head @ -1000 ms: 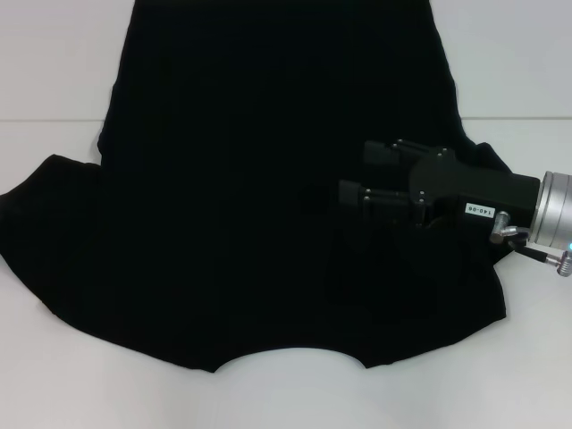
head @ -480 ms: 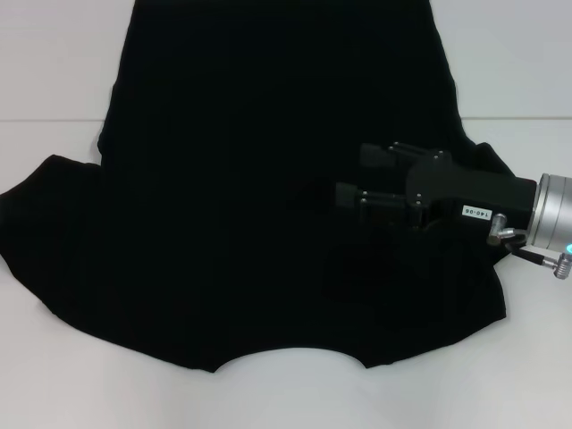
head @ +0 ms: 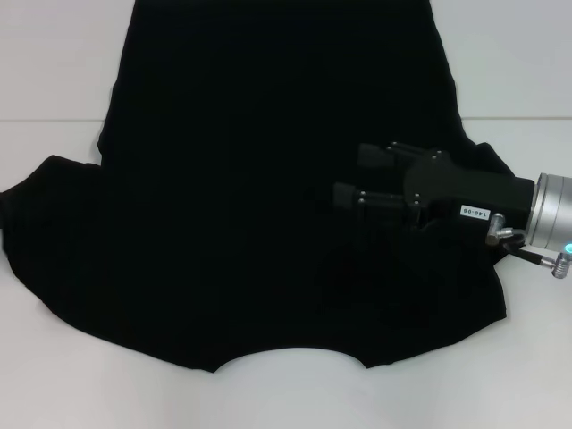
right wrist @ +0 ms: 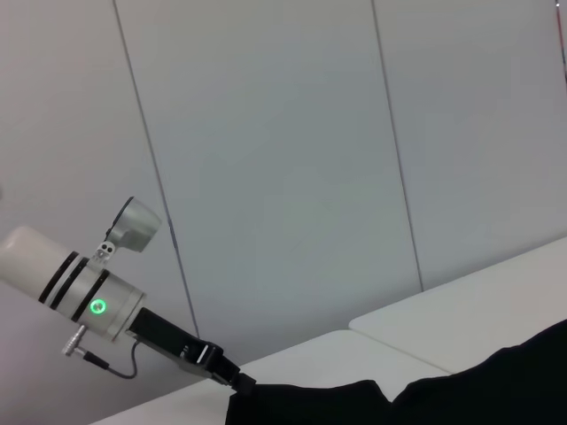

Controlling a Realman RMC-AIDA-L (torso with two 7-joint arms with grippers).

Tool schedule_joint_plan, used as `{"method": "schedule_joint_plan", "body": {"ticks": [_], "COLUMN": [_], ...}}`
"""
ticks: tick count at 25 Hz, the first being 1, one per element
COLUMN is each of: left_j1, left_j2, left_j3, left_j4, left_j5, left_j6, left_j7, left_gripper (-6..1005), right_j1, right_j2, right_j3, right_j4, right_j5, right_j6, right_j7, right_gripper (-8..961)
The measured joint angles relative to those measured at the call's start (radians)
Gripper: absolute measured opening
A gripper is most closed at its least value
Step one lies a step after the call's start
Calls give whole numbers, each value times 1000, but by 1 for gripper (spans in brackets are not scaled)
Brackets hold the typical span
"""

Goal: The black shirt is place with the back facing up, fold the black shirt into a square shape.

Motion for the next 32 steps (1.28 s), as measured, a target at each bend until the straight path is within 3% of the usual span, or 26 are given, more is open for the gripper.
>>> {"method": "schedule_joint_plan", "body": {"ticks": [7, 11, 18, 24, 32], "left_j1": [-40, -62, -77, -82, -95], "left_j2": [-2, -3, -32, -50, -69], "left_j3": [17, 93, 257, 341, 380], "left_j4": [-33, -57, -56, -63, -72], "left_j5": [-127, -182, -315, -332, -325], "left_j6": [64, 72, 126, 116, 108], "left_j7": [90, 107, 151, 172, 190], "left_gripper": [0, 0, 1, 1, 76], "right_j1": [9, 9, -2, -4, -3], "right_j2": [0, 0, 0, -1, -2], "right_j3": [0, 0, 3, 1, 0], "right_j4": [10, 10, 10, 9, 6], "right_j5": [0, 0, 0, 0, 0], "right_j6": [5, 5, -3, -5, -6], "right_j7": [-6, -6, -6, -7, -7], "right_gripper": [878, 878, 877, 877, 878]}}
